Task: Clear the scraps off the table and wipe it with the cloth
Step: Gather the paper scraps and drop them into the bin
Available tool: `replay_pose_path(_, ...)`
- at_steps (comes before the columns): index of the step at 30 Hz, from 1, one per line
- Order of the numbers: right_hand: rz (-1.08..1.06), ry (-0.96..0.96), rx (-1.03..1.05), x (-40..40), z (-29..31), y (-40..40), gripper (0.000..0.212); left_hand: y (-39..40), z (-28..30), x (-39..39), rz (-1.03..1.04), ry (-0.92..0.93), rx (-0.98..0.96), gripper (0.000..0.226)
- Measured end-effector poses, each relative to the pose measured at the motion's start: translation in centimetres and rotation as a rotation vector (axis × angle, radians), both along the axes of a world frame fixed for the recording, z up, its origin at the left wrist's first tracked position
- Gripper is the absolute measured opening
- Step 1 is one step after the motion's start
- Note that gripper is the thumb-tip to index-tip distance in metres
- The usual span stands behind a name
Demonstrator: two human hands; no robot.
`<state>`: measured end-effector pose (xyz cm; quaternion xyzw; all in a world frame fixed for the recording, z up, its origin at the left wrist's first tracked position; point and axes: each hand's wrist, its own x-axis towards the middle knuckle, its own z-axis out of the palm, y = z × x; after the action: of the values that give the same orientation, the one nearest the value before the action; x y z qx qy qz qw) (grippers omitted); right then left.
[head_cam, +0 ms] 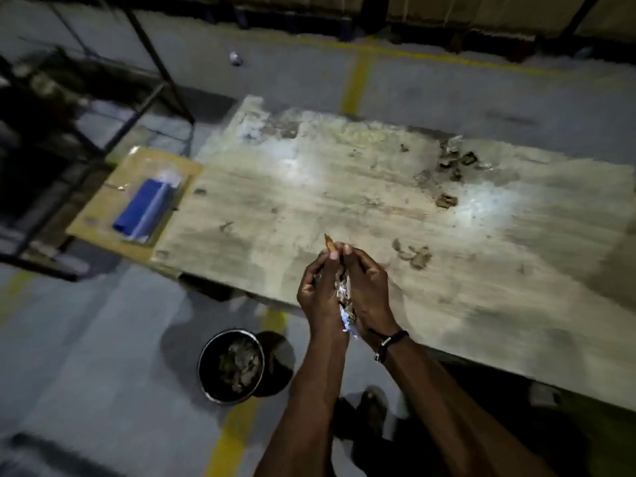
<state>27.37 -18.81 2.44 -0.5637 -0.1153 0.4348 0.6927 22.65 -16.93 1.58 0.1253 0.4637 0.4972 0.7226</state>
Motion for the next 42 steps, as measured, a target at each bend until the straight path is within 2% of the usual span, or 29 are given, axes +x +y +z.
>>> replay_pose_path(3,0.112,0.035,0.005,-5.4,0.4,-0.1,0.017,-0.3,-0.4,-5.6,0.124,-0.013,-0.028,0.020)
replay_pose_path(9,0.299,0.084,-0.083,-17.2,-3.3,0.2,0.014,-1.3,-3.8,-17.2,0.303,0.075,-0.112,0.038)
replay_pose_path(14,0.384,0.098,-0.194,-26.0,-12.0,0.3,0.019,-1.7,-12.6,-26.2,0.368,0.151,-0.248,0.017)
replay_pose_path(20,0.383,0.092,-0.329,-34.1,-25.6,3.1,0.020,0.8,-26.0,-34.4,0.438,0.220,-0.328,0.020)
replay_pose_path(27,0.486,-0.006,-0.450,-37.7,-40.3,6.2,0.030,4.5,-41.4,-39.6,0.351,0.484,-0.314,0.023)
replay_pose_path(31,0.623,-0.265,-0.458,-38.4,-46.4,7.1,0.034,5.3,-47.8,-41.7,0.263,0.672,-0.274,0.023)
replay_pose_path(34,0.616,-0.318,-0.413,-38.6,-48.8,7.6,0.038,5.7,-50.3,-42.3,0.218,0.675,-0.235,0.024)
replay_pose_path(37,0.659,-0.344,-0.455,-38.4,-51.2,7.5,0.041,5.6,-52.0,-42.8,0.175,0.663,-0.279,0.030)
replay_pose_path(42,0.670,-0.365,-0.449,-38.4,-51.8,7.3,0.059,4.8,-52.0,-43.4,0.152,0.674,-0.242,0.033)
